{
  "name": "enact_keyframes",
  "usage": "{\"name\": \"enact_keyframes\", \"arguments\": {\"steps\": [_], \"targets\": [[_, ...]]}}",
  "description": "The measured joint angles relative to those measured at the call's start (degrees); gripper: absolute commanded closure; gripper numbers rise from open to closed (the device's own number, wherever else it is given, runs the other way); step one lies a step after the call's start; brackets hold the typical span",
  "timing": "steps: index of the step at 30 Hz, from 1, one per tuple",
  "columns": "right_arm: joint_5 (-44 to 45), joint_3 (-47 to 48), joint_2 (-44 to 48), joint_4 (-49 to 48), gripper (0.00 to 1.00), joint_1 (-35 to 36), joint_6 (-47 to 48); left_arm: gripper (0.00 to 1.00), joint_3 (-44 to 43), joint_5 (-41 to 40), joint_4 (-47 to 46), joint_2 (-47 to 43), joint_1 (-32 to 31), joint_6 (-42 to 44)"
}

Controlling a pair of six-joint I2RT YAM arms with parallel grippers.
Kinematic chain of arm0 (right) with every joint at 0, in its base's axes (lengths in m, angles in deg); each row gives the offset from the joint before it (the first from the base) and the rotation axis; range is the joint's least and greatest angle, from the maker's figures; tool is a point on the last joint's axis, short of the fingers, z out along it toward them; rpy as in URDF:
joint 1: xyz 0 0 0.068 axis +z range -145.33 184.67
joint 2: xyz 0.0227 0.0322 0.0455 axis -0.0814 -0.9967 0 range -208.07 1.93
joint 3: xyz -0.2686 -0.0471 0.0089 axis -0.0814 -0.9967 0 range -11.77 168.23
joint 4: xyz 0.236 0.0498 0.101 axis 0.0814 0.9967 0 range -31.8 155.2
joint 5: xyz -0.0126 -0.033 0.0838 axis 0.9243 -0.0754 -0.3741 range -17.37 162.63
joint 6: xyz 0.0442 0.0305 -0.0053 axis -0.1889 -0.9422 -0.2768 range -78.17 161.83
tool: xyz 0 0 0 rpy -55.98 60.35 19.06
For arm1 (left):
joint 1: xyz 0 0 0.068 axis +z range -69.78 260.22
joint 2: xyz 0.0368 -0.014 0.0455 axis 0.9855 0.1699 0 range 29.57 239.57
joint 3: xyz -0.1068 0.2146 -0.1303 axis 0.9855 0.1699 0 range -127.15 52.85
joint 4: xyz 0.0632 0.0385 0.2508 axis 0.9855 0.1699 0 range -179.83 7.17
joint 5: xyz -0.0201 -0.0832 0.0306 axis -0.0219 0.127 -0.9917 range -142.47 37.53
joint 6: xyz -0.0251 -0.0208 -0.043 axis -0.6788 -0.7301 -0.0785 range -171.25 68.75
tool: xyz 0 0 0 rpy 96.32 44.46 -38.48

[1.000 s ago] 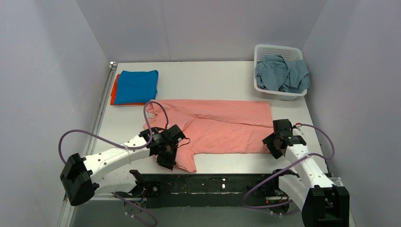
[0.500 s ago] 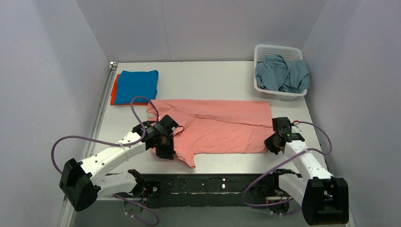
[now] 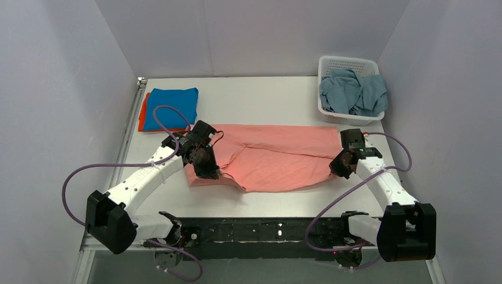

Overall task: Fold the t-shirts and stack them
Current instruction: Fold the other side of the tshirt into a rectangle

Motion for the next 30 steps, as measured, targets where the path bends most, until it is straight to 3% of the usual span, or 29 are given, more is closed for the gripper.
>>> {"name": "enact_keyframes", "arguments": {"steps": [12,30], "targets": [[-0.6,11.1,-11.8,3.7,0.95,-0.1,5.3,1.00,-10.0,0.6,-0.3,8.3,10.3,4.5],[-0.1,21.5,-21.1,5.7,0.94,-2.6,10.1,1.00,-20.4,0.9,-3.6,22.0,15.2,11.2]]}}
